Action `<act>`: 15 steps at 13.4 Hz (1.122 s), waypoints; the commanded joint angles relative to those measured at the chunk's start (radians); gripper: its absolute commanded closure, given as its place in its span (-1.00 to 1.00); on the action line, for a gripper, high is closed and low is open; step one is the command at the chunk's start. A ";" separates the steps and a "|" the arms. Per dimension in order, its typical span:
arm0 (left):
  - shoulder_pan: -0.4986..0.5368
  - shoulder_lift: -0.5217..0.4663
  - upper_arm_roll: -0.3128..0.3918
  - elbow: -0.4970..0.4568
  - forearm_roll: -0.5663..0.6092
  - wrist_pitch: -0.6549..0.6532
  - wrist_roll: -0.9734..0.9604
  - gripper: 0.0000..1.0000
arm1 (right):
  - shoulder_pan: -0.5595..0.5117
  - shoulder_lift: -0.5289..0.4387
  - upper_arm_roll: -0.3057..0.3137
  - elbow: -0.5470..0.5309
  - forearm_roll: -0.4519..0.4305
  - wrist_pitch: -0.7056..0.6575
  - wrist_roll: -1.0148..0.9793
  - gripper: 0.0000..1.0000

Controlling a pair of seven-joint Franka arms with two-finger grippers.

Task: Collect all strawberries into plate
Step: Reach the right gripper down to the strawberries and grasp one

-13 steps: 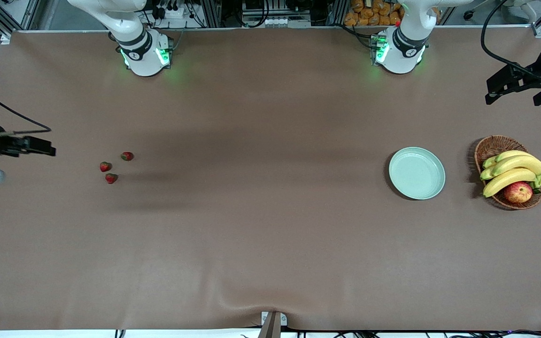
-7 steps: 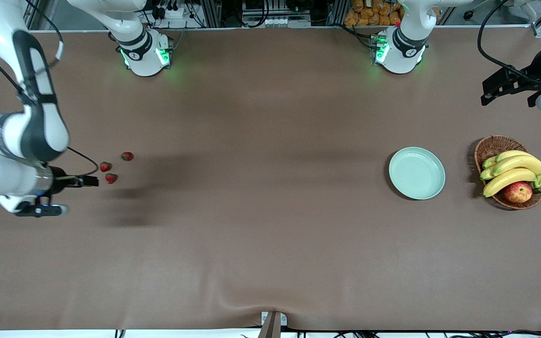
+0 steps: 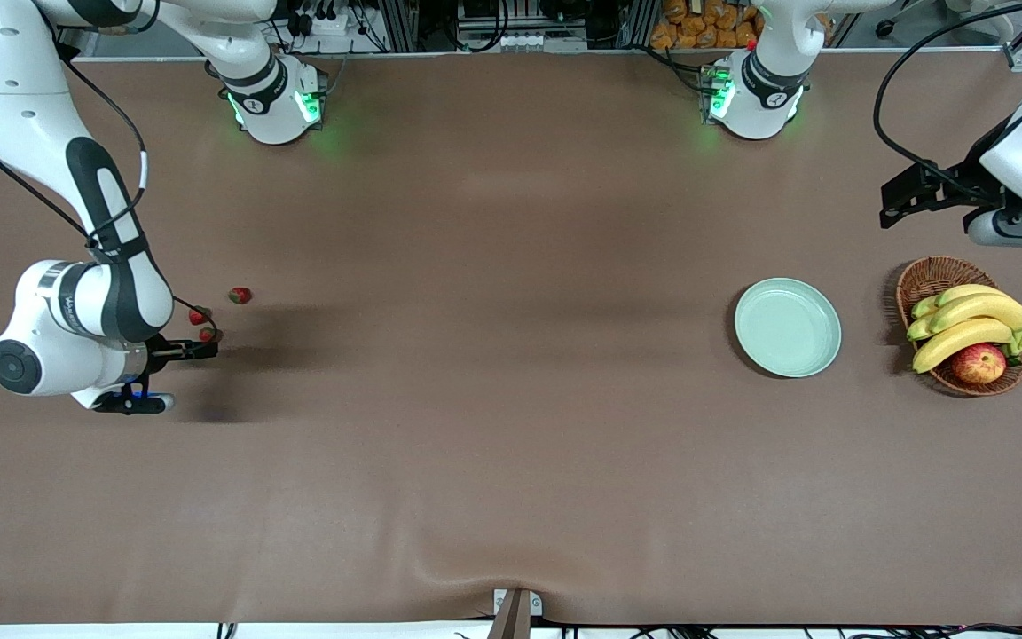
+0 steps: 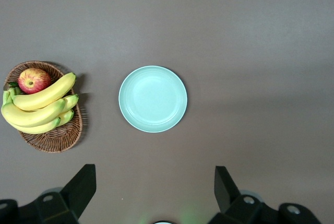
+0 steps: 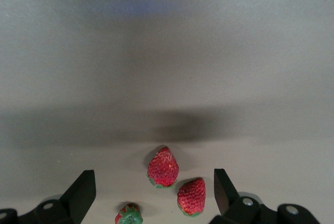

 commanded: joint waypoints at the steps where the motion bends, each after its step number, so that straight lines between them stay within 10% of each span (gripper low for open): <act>1: -0.001 -0.022 -0.006 -0.055 -0.018 0.050 -0.001 -1.00 | -0.016 0.004 0.011 -0.014 0.000 -0.006 0.003 -1.00; 15: 0.008 -0.015 -0.037 -0.142 -0.017 0.173 -0.009 -1.00 | -0.022 0.035 0.010 -0.057 -0.002 -0.003 -0.052 0.16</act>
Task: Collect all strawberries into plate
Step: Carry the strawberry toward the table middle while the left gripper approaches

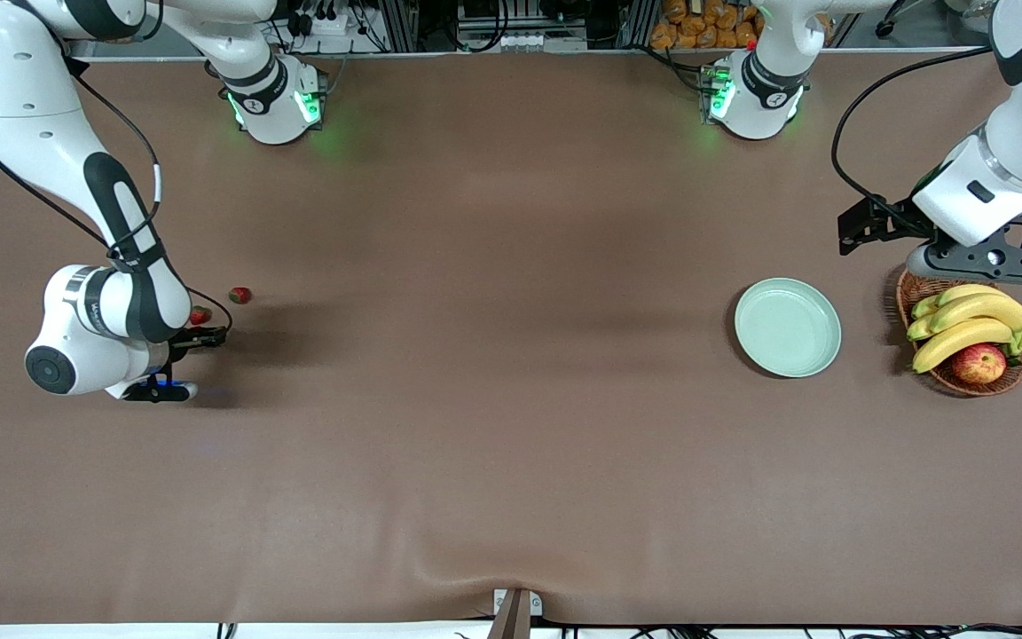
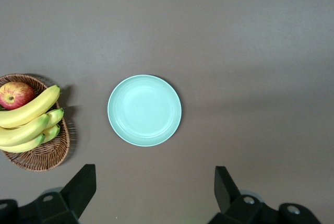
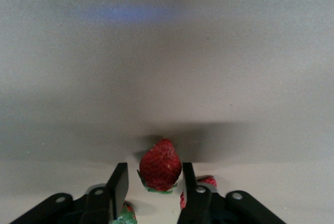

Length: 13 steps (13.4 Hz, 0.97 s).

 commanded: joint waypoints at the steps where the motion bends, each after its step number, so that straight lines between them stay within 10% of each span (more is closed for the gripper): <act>1: 0.006 -0.013 -0.003 -0.016 -0.016 0.031 -0.006 -1.00 | -0.021 0.001 0.010 -0.007 -0.002 0.007 -0.025 0.25; 6: -0.001 -0.010 -0.017 -0.019 -0.016 0.033 -0.008 -1.00 | -0.012 -0.011 0.012 0.054 0.006 0.016 -0.020 1.00; 10: -0.003 -0.007 -0.028 -0.024 -0.016 0.039 -0.009 -1.00 | 0.114 -0.031 0.015 0.178 0.021 0.004 0.019 1.00; 13: -0.001 -0.013 -0.031 -0.093 -0.013 0.080 -0.011 -1.00 | 0.242 -0.049 0.015 0.181 0.194 0.005 0.194 1.00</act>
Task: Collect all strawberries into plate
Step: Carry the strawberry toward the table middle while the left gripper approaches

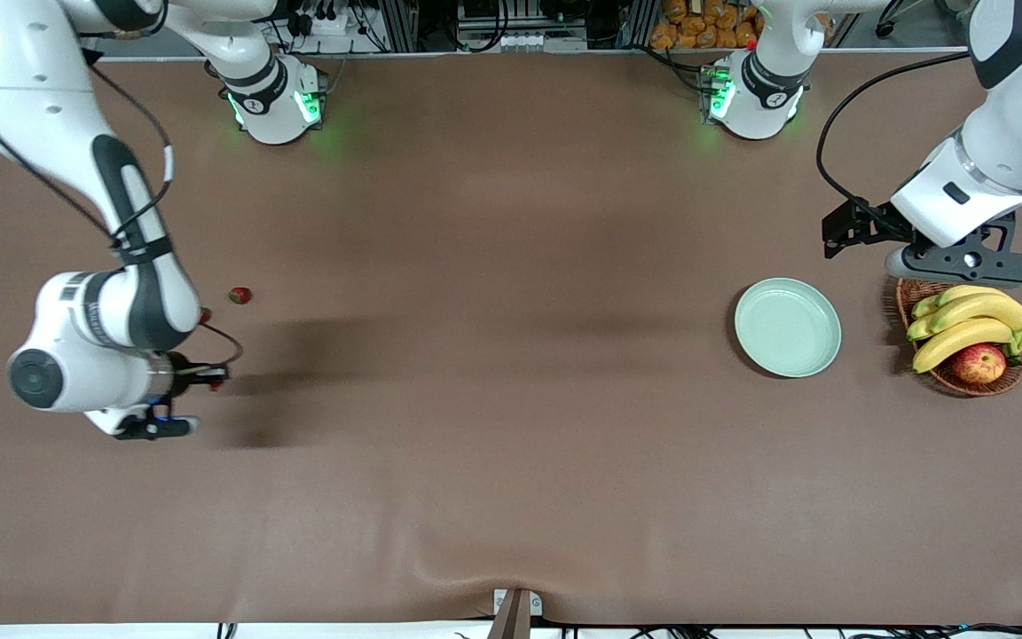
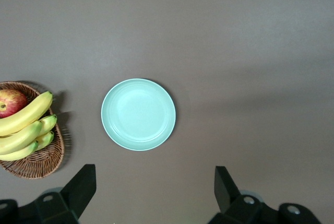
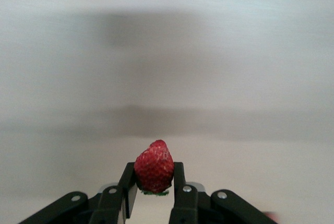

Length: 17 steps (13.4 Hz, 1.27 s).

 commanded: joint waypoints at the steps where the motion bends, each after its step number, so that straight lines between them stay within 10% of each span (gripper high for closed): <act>1: 0.002 -0.019 -0.009 -0.093 -0.012 0.084 -0.010 -1.00 | 0.119 -0.027 -0.008 -0.004 0.127 -0.007 0.111 1.00; 9: 0.002 0.008 -0.124 -0.340 -0.001 0.380 -0.133 -1.00 | 0.504 0.030 -0.011 0.005 0.528 0.194 0.287 1.00; 14: 0.000 0.101 -0.197 -0.346 -0.001 0.448 -0.222 -1.00 | 0.653 0.139 -0.011 0.034 0.562 0.442 0.430 1.00; 17: -0.023 0.149 -0.226 -0.345 -0.003 0.496 -0.291 -1.00 | 0.691 0.182 -0.011 0.067 0.562 0.461 0.450 0.46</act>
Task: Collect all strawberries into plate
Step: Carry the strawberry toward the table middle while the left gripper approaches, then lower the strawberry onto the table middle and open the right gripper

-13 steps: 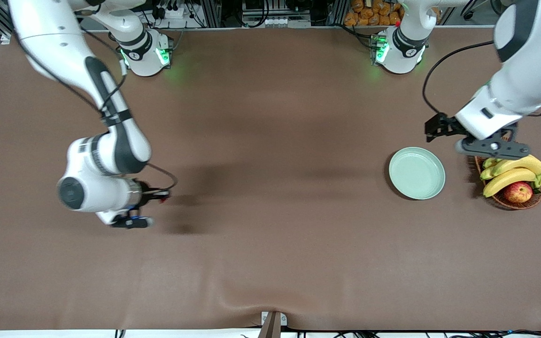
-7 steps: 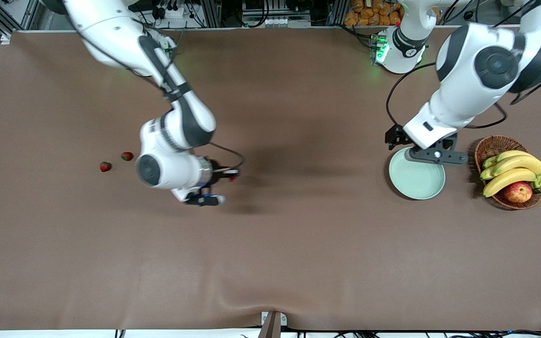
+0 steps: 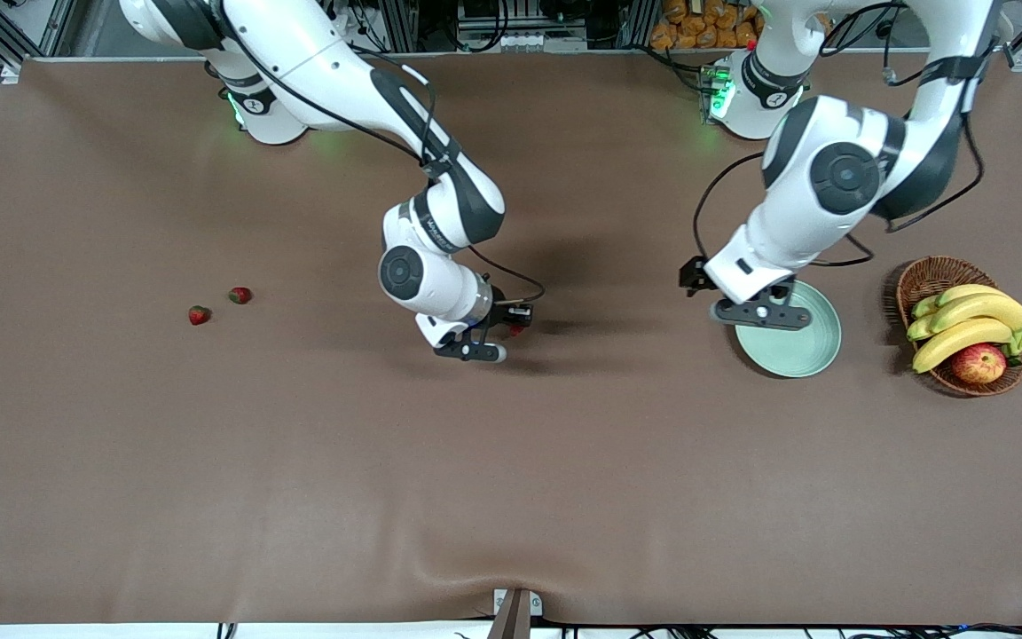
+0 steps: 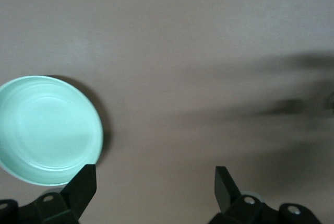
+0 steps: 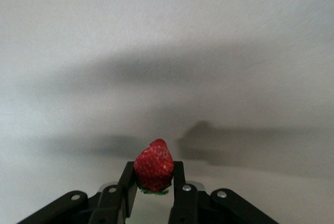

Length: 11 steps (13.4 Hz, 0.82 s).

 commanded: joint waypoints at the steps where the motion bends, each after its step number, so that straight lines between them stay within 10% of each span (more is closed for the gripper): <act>1: -0.034 0.037 -0.010 0.004 -0.003 0.051 -0.065 -1.00 | 0.022 0.030 -0.013 0.045 0.022 0.004 0.018 0.04; 4: -0.081 0.103 -0.010 0.059 -0.004 0.063 -0.119 -1.00 | -0.021 0.004 -0.013 0.046 0.024 -0.011 0.014 -1.00; 11: -0.290 0.455 -0.002 0.451 0.139 0.063 -0.197 -1.00 | -0.280 -0.156 -0.017 0.034 -0.164 -0.367 0.009 -1.00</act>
